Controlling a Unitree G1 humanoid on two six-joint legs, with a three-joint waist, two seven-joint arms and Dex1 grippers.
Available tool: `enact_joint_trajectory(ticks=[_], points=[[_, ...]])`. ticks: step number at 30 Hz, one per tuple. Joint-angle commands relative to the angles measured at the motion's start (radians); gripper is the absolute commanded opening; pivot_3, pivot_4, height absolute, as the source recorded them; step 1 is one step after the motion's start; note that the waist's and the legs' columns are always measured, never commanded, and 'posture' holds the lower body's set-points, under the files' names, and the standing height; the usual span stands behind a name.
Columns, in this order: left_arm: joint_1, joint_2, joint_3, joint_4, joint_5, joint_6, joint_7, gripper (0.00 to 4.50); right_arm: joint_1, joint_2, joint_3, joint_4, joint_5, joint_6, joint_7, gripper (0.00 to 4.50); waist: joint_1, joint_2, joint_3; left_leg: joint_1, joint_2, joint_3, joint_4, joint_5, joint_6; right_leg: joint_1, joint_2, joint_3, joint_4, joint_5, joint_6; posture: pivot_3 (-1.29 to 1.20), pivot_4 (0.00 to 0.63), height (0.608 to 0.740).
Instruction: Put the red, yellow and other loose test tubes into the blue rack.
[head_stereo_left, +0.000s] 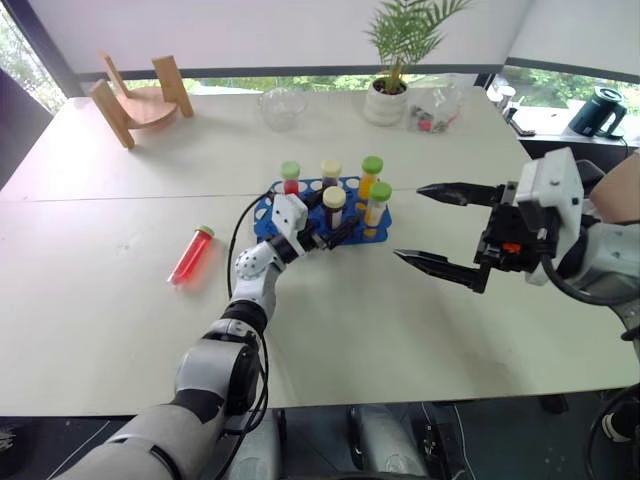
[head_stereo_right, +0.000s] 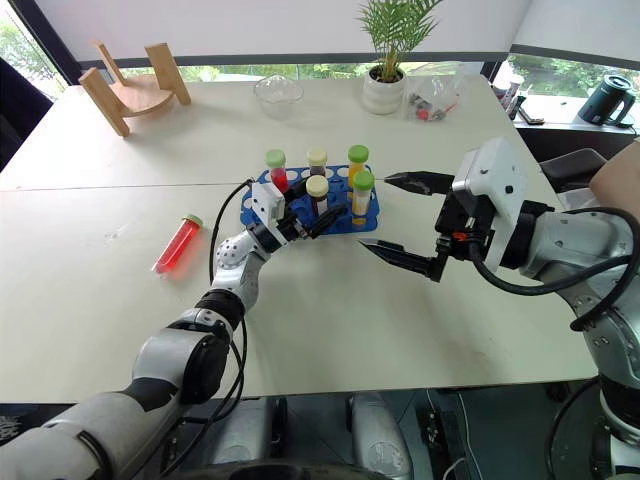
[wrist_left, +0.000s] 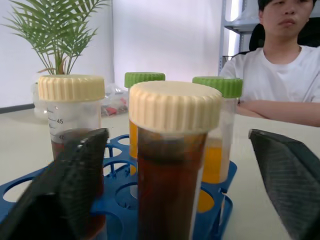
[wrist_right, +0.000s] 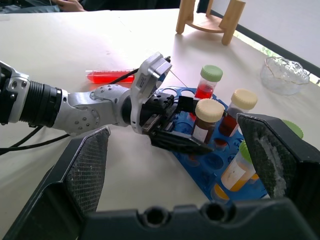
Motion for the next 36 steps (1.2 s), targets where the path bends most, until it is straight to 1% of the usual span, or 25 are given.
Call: enact_joint_trajectory(ticks=[1,3,5,7,9,11,13,14,15,17,18,19,21,24,27,36], points=[[0.04,0.051,-0.023,-0.101,0.007,0.044,-0.026,4.44,-0.017,-0.008,-0.008,-0.017,0.004,-0.022,0.006,4.5,-0.004,0.0,0.0,0.0,0.0,0.0,0.0,0.0,0.0,0.0,0.0,0.0,0.0,0.0,0.0,0.0,0.15,0.74],[0.076,0.091,-0.031,-0.249,-0.018,0.1,-0.039,4.44,-0.018,-0.007,-0.001,-0.009,-0.002,-0.03,0.014,4.5,-0.005,0.0,0.0,0.0,0.001,0.0,-0.001,0.0,0.0,0.0,0.001,0.0,0.0,0.0,0.0,0.0,0.15,0.74],[0.127,0.15,-0.043,-0.475,-0.042,0.258,-0.02,4.44,-0.017,-0.003,0.006,0.001,-0.007,-0.038,0.023,4.5,-0.005,0.0,0.0,0.0,0.002,0.0,-0.002,0.0,0.0,-0.001,0.001,0.0,0.0,0.0,0.0,0.0,0.15,0.74],[0.176,0.228,-0.046,-0.721,-0.067,0.454,0.014,4.44,-0.016,-0.002,0.019,0.017,-0.018,-0.053,0.04,4.5,-0.004,0.0,0.0,-0.001,0.002,-0.001,-0.002,0.0,0.0,-0.002,0.001,-0.001,0.0,0.0,0.0,0.0,0.15,0.74],[0.207,0.353,-0.047,-0.959,-0.082,0.769,0.065,4.44,-0.024,0.002,0.037,0.039,-0.033,-0.075,0.058,4.5,-0.006,-0.001,0.001,-0.003,0.003,-0.001,-0.001,0.0,0.0,-0.003,0.001,-0.001,0.0,0.0,0.0,0.0,0.15,0.74],[0.212,0.49,-0.031,-1.125,-0.121,1.081,0.105,4.44,-0.041,0.009,0.062,0.068,-0.051,-0.103,0.078,4.5,-0.006,-0.001,0.001,-0.003,0.003,-0.001,-0.001,0.0,0.0,-0.003,0.001,-0.001,0.001,0.0,0.0,0.0,0.15,0.74],[0.187,0.63,-0.025,-1.215,-0.15,1.388,0.138,4.44,-0.06,0.02,0.087,0.097,-0.066,-0.13,0.097,4.5,-0.007,-0.001,0.001,-0.002,0.002,-0.001,-0.001,0.0,0.0,-0.002,0.001,-0.002,0.0,0.0,0.0,0.0,0.15,0.74],[0.161,0.697,-0.022,-1.23,-0.172,1.578,0.154,4.44,-0.07,0.026,0.1,0.112,-0.075,-0.144,0.106,4.5,-0.01,-0.001,0.001,-0.002,0.002,-0.001,-0.001,0.0,0.0,-0.002,0.001,-0.002,0.0,0.0,0.0,0.0,0.15,0.74],[0.138,0.743,-0.015,-1.235,-0.187,1.718,0.174,4.44,-0.079,0.031,0.111,0.124,-0.082,-0.155,0.114,4.5,-0.012,-0.001,0.001,-0.002,0.002,-0.001,-0.001,0.0,0.0,-0.002,0.001,-0.002,0.001,0.0,0.0,0.0,0.15,0.74],[0.103,0.804,-0.026,-1.216,-0.18,1.876,0.212,4.44,-0.096,0.041,0.13,0.145,-0.093,-0.174,0.129,4.5,-0.012,-0.002,0.001,-0.002,0.002,-0.002,-0.001,0.0,0.0,-0.002,0.001,-0.003,0.0,-0.001,0.0,0.0,0.15,0.74],[0.077,0.834,-0.04,-1.189,-0.185,1.981,0.22,4.44,-0.107,0.047,0.142,0.157,-0.101,-0.185,0.137,4.5,-0.013,-0.002,0.002,-0.003,0.002,-0.002,-0.001,0.0,0.0,-0.002,0.001,-0.003,0.0,-0.001,0.0,0.0,0.15,0.74],[0.064,0.865,-0.065,-1.168,-0.193,2.048,0.211,4.44,-0.117,0.054,0.152,0.168,-0.108,-0.193,0.144,4.5,-0.016,-0.003,0.002,-0.003,0.002,-0.002,-0.001,0.0,0.0,-0.002,0.001,-0.003,0.0,-0.001,0.0,0.0,0.15,0.74],[0.034,0.892,-0.103,-1.092,-0.17,2.12,0.238,4.44,-0.138,0.064,0.17,0.186,-0.124,-0.209,0.159,4.5,-0.021,-0.003,0.002,-0.003,0.002,-0.002,-0.001,0.0,0.0,-0.003,0.001,-0.003,0.0,-0.001,0.0,0.0,0.15,0.74],[0.013,0.909,-0.16,-1.021,-0.156,2.174,0.261,4.44,-0.151,0.071,0.18,0.2,-0.135,-0.224,0.174,4.5,-0.027,-0.003,0.002,-0.004,0.002,-0.003,-0.001,0.0,0.0,-0.005,0.001,-0.004,0.001,-0.001,0.0,0.0,0.15,0.74],[0.026,0.912,-0.202,-0.984,-0.156,2.145,0.254,4.44,-0.143,0.073,0.175,0.197,-0.139,-0.224,0.178,4.5,-0.027,-0.003,0.002,-0.006,0.002,-0.003,-0.001,0.0,0.0,-0.006,0.001,-0.004,0.001,-0.001,0.0,0.0,0.15,0.74],[-0.076,0.78,-0.259,-0.712,-0.088,1.964,0.278,4.44,-0.124,0.047,0.141,0.163,-0.123,-0.184,0.169,4.5,-0.019,-0.003,0.002,-0.007,0.002,-0.002,0.0,0.0,0.0,-0.007,0.0,-0.004,0.002,-0.001,0.0,0.0,0.15,0.74]])
